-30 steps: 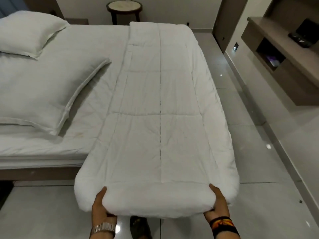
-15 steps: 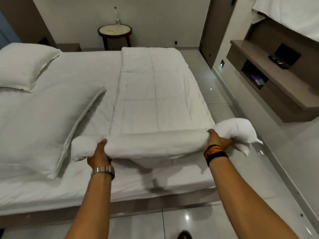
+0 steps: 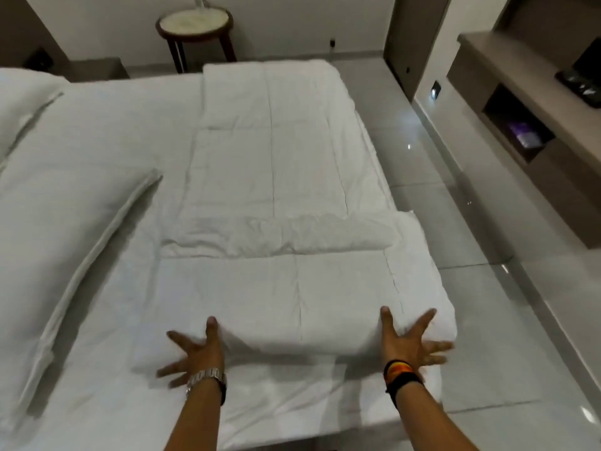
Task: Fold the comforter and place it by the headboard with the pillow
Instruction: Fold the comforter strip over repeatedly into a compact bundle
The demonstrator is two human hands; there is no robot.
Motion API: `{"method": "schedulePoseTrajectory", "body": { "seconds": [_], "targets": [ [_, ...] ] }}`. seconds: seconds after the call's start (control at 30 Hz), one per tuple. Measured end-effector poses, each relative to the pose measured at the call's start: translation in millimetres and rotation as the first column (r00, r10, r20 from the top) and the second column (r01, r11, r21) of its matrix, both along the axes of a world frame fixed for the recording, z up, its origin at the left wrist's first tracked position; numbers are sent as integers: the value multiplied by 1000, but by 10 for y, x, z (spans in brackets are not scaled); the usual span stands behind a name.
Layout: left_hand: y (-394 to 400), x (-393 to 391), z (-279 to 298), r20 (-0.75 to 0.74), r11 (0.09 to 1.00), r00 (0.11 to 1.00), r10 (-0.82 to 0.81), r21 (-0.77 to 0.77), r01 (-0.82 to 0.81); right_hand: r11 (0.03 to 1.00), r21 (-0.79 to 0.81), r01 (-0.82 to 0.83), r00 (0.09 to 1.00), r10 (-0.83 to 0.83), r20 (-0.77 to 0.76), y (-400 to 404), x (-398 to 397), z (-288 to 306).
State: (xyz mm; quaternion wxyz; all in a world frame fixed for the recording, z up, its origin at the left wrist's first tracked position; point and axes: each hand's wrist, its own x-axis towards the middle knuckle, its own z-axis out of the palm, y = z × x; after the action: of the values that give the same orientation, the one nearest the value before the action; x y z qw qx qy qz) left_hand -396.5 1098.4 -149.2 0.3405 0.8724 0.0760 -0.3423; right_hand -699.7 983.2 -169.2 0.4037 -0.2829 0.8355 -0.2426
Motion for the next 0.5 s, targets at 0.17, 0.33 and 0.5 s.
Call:
{"method": "schedulePoseTrajectory", "body": {
  "seconds": [0.17, 0.33, 0.5],
  "targets": [
    [-218, 174, -277, 30, 955, 970, 240, -187, -230, 996, -5, 85, 982, -83, 167, -398, 33, -216],
    [-352, 644, -554, -202, 893, 909, 363, -202, -402, 981, -63, 185, 951, -163, 263, -717, 90, -377],
    [-163, 564, -463, -46, 916, 951, 306, -257, -307, 964, -159, 215, 898, -131, 420, -649, -33, -256]
  ]
}}
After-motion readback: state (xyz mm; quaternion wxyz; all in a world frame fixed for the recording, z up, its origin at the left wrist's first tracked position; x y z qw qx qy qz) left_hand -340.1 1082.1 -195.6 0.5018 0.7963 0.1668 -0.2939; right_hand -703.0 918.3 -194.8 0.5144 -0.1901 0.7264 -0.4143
